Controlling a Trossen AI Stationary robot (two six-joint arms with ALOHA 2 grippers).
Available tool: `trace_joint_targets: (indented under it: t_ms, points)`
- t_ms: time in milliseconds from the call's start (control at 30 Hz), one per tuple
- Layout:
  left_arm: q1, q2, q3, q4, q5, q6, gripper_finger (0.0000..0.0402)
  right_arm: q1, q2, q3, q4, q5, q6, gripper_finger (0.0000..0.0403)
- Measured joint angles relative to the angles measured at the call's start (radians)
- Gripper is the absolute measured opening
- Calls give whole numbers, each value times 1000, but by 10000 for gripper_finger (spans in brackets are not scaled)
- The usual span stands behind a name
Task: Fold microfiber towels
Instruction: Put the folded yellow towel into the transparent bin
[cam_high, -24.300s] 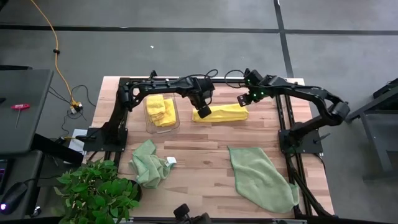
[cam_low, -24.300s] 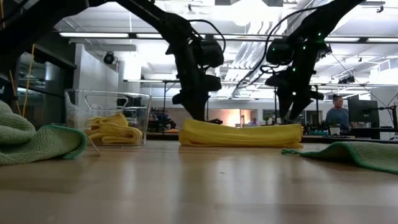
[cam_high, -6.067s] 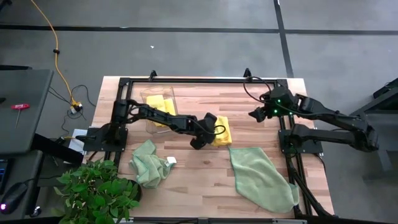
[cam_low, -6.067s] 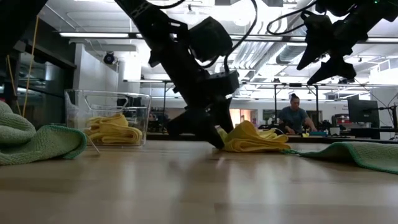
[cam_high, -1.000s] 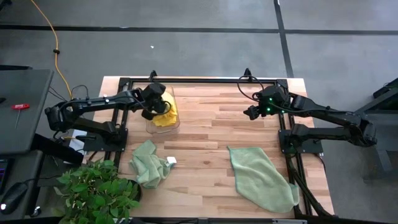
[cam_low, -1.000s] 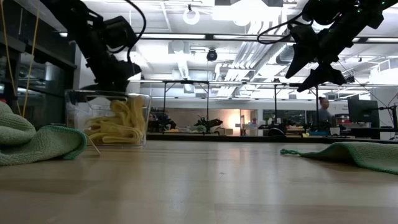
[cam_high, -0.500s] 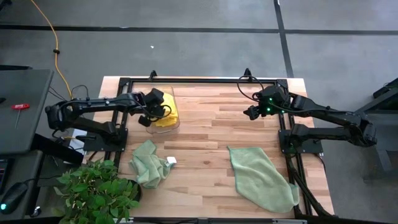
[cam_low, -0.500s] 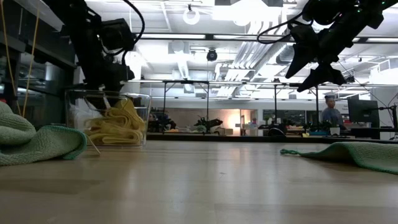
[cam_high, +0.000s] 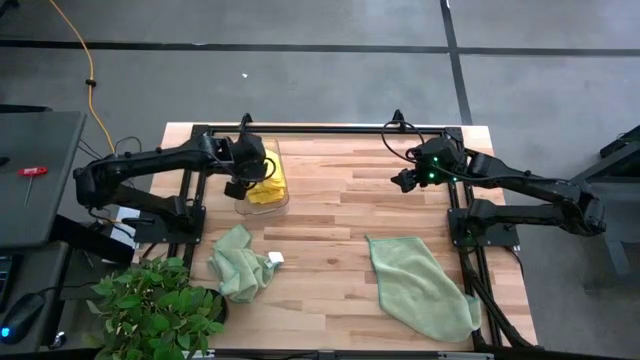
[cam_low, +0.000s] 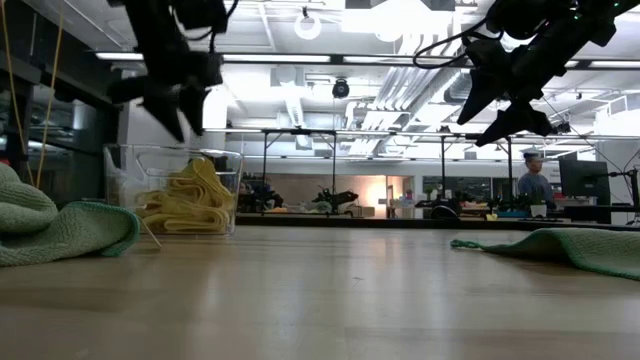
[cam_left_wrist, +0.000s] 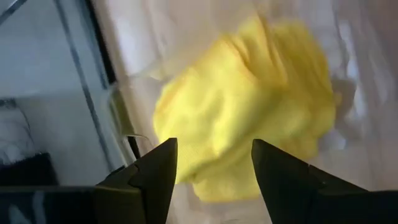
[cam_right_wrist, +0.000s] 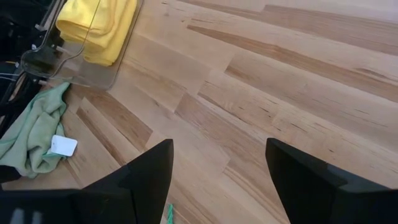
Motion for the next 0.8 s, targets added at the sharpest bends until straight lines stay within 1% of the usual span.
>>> trace_joint_targets:
  t_ms: [33, 100, 167, 233, 300, 333, 367, 467, 567, 700, 800]
  points:
    - [8, 0, 16, 8, 24, -44, 194, 0, 0, 0, 0, 0, 0, 248]
    - [35, 0, 34, 30, 110, -135, 181, 0, 0, 0, 0, 0, -4, 248]
    - [66, -1, 30, 59, 170, -212, 152, 0, 0, 0, 2, 0, -4, 248]
    - [96, -1, 11, 92, 175, -261, 106, 0, 0, 0, 2, 0, -4, 248]
    - [129, 0, -21, 124, 173, -311, 47, 0, 0, 0, 2, 0, -3, 248]
    - [150, 0, -38, 139, 190, -345, 24, 0, 0, 0, 1, 0, -3, 248]
    - [168, 0, -57, 154, 220, -391, 13, 0, 0, 0, 1, 0, -3, 248]
    - [204, 0, -108, 161, 320, -521, 16, 0, 0, 0, 0, 0, -4, 248]
    - [199, 0, -159, 165, 375, -592, 4, 0, 0, 0, 0, -1, -20, 248]
    - [178, 0, -228, 179, 372, -649, 3, 0, 0, 0, 0, -4, -26, 248]
    - [172, 1, -248, 177, 352, -686, 1, 0, 0, 0, -1, -4, -26, 248]
